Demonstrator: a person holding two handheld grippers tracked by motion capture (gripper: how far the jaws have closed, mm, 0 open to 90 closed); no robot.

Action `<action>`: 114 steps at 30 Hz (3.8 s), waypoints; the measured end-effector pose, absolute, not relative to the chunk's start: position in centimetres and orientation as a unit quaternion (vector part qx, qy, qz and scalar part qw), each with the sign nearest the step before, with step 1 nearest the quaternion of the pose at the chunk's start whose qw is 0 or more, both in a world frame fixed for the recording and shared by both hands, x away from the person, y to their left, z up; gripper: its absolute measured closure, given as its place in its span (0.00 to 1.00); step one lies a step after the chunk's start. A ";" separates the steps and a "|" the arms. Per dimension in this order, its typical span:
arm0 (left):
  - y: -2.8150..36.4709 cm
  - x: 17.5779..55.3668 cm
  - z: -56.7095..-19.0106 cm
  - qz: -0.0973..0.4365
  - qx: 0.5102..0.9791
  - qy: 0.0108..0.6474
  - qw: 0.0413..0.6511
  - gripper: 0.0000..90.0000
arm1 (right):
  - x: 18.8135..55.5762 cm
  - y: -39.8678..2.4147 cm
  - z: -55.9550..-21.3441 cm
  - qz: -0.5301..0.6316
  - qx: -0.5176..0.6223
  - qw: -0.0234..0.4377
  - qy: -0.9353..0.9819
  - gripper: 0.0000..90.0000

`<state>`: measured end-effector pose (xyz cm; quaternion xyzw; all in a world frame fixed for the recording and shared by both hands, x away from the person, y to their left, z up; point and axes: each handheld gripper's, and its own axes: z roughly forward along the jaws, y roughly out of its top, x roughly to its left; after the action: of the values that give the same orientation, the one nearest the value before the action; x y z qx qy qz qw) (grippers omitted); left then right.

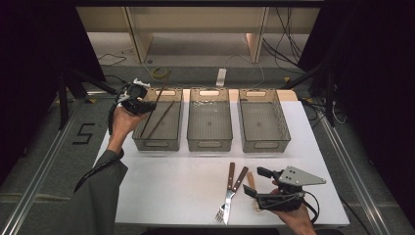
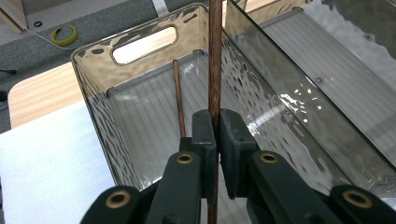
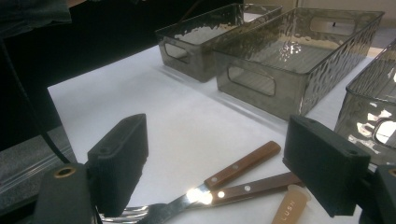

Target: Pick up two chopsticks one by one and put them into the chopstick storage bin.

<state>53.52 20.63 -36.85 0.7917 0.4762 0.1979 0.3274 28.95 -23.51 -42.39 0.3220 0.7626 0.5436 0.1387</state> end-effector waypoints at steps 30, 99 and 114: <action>21.0 52.1 -38.0 0.171 0.750 0.537 0.347 0.67 | 28.9 -23.6 -42.4 0.545 0.325 0.138 0.761 0.25; 18.2 36.1 -41.3 0.155 0.758 0.432 0.464 0.18 | 33.8 -23.1 -44.6 0.334 0.440 0.136 0.822 0.35; 18.1 34.3 -42.0 0.153 0.765 0.412 0.471 0.17 | 34.3 -22.4 -45.4 0.290 0.439 0.118 0.843 0.40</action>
<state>34.26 18.13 -42.04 0.7654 0.4116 0.1525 0.4706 34.28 -22.39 -45.41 0.4386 0.8425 0.2896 0.1180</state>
